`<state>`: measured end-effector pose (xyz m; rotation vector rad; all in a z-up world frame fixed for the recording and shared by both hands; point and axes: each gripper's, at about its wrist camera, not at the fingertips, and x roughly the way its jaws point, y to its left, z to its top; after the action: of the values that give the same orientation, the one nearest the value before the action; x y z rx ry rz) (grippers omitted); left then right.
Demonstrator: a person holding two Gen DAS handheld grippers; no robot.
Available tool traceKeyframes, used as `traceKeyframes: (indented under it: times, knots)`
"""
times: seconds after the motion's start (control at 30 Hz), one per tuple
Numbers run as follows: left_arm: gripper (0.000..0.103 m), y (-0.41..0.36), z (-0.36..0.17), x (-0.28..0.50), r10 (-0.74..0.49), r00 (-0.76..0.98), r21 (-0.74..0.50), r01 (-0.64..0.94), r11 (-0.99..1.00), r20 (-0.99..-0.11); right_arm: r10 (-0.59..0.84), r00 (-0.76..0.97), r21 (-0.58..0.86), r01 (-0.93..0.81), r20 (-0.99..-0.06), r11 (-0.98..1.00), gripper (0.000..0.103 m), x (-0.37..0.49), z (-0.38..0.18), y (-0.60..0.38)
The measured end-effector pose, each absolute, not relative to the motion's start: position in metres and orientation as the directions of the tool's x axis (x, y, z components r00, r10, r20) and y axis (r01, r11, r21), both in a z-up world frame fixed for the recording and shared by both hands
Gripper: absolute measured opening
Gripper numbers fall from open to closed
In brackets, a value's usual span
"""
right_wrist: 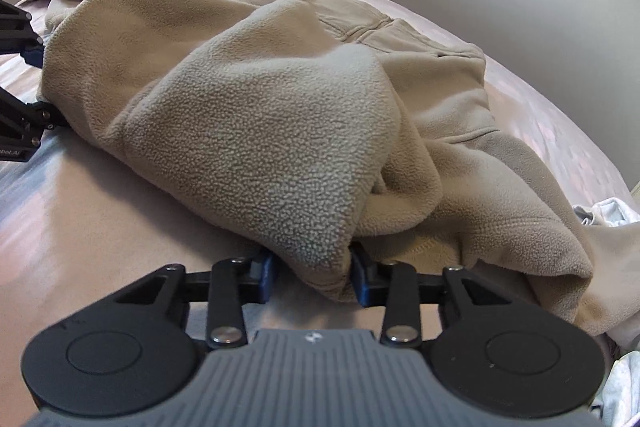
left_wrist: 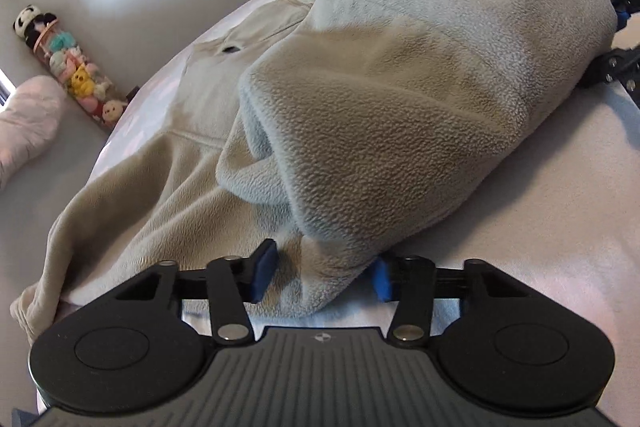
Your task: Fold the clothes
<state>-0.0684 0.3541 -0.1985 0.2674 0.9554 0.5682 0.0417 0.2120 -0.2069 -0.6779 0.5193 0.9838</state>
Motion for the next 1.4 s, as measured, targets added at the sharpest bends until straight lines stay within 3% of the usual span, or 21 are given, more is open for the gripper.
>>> traceKeyframes:
  times: [0.03, 0.17, 0.37, 0.67, 1.07, 1.4]
  knots:
    - [0.028, 0.353, -0.199, -0.067, 0.569, 0.45, 0.463, -0.331, 0.822, -0.688, 0.576, 0.464, -0.28, -0.881, -0.673, 0.382, 0.036, 0.042, -0.207, 0.213]
    - [0.016, 0.354, -0.196, -0.064, 0.559, 0.457, 0.456, -0.324, 0.829, -0.692, 0.576, 0.447, -0.269, -0.889, -0.685, 0.37, 0.029, 0.042, -0.203, 0.213]
    - [0.01, 0.35, -0.175, -0.068, 0.531, 0.486, 0.43, -0.313, 0.847, -0.694, 0.593, 0.41, -0.274, -0.91, -0.693, 0.31, 0.018, 0.038, -0.18, 0.21]
    - [0.009, 0.343, -0.146, -0.076, 0.468, 0.49, 0.434, -0.191, 0.881, -0.735, 0.615, 0.352, -0.357, -0.926, -0.705, 0.121, 0.014, 0.023, -0.133, 0.203]
    - [0.009, 0.324, -0.119, -0.101, 0.385, 0.415, 0.447, 0.06, 0.892, -0.824, 0.546, 0.235, -0.334, -0.938, -0.804, -0.088, 0.014, -0.003, -0.099, 0.183]
    - [0.01, 0.318, -0.157, -0.086, 0.328, 0.271, 0.378, 0.155, 0.913, -0.905, 0.429, 0.175, -0.237, -0.967, -0.886, -0.095, 0.014, 0.003, -0.139, 0.174]
